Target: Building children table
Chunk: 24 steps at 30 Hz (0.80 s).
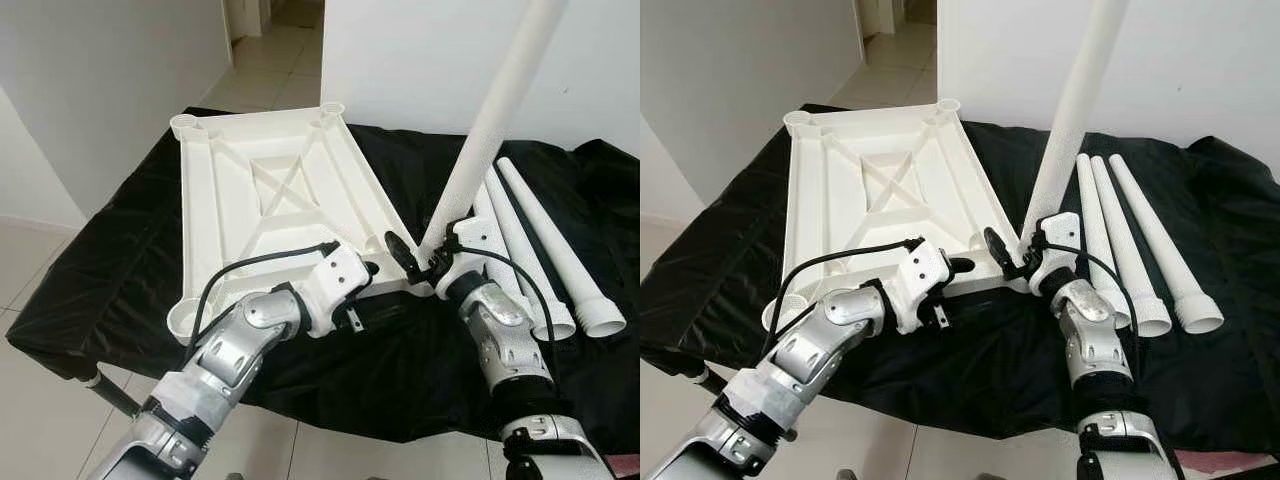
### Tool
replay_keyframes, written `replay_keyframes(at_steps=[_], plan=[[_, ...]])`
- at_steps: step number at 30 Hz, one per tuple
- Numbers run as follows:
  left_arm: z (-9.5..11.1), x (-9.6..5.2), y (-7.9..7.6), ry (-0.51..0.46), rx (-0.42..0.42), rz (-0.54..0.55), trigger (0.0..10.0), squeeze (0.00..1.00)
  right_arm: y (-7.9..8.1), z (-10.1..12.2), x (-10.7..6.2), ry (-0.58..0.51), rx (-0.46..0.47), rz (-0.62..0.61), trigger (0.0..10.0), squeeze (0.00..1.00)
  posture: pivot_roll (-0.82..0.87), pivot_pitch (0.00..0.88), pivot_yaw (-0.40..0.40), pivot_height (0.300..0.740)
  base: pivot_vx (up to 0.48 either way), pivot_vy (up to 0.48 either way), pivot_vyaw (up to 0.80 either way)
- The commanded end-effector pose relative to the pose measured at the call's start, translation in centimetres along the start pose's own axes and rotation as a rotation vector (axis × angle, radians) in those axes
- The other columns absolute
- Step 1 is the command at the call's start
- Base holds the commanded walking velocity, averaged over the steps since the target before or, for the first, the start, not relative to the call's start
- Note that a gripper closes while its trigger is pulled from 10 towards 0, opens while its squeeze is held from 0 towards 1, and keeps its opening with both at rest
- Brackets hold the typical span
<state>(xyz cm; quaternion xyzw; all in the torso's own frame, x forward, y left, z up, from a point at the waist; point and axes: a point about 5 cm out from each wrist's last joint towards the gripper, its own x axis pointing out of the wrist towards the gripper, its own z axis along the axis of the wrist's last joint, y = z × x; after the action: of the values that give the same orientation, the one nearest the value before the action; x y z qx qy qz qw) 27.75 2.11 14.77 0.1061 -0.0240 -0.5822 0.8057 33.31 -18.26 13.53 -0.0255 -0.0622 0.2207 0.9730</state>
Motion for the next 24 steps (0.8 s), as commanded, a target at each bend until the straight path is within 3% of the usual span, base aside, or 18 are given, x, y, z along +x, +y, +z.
replay_keyframes(at_steps=[1,13,14,15,16,24], plan=[[-0.1,-0.2,0.2,0.013,0.024,-0.051,10.0,0.0,0.3,-0.7,0.1,0.02,0.006,0.036,0.0,0.0,-0.06,0.0,0.004,0.74,0.0,0.0,0.0],[0.0,-0.4,1.0,0.017,0.039,-0.027,10.0,0.0,-0.8,-1.6,-1.0,0.062,0.002,-0.035,0.0,0.0,-0.09,0.0,0.004,0.74,0.0,0.0,0.0],[0.0,-0.5,1.1,0.017,0.04,-0.023,10.0,0.0,-1.0,-1.6,-1.2,0.06,0.005,-0.062,4.7,0.0,-0.09,0.0,0.004,0.74,0.0,0.0,0.0],[0.0,-0.5,1.1,0.017,0.04,-0.023,10.0,0.0,-1.0,-1.6,-1.2,0.06,0.005,-0.062,4.7,0.0,-0.09,0.0,0.004,0.74,0.0,0.0,0.0],[0.0,-0.5,1.1,0.017,0.039,-0.018,10.0,0.0,-1.0,-1.6,-1.2,0.058,0.009,-0.082,10.0,0.0,-0.09,0.0,0.004,0.74,0.0,0.0,0.0],[-0.5,-1.2,1.1,0.028,0.024,0.002,10.0,0.0,0.3,-1.8,-1.5,0.05,0.042,-0.221,10.0,0.0,-0.09,0.0,-0.006,0.74,0.0,0.0,0.0]])
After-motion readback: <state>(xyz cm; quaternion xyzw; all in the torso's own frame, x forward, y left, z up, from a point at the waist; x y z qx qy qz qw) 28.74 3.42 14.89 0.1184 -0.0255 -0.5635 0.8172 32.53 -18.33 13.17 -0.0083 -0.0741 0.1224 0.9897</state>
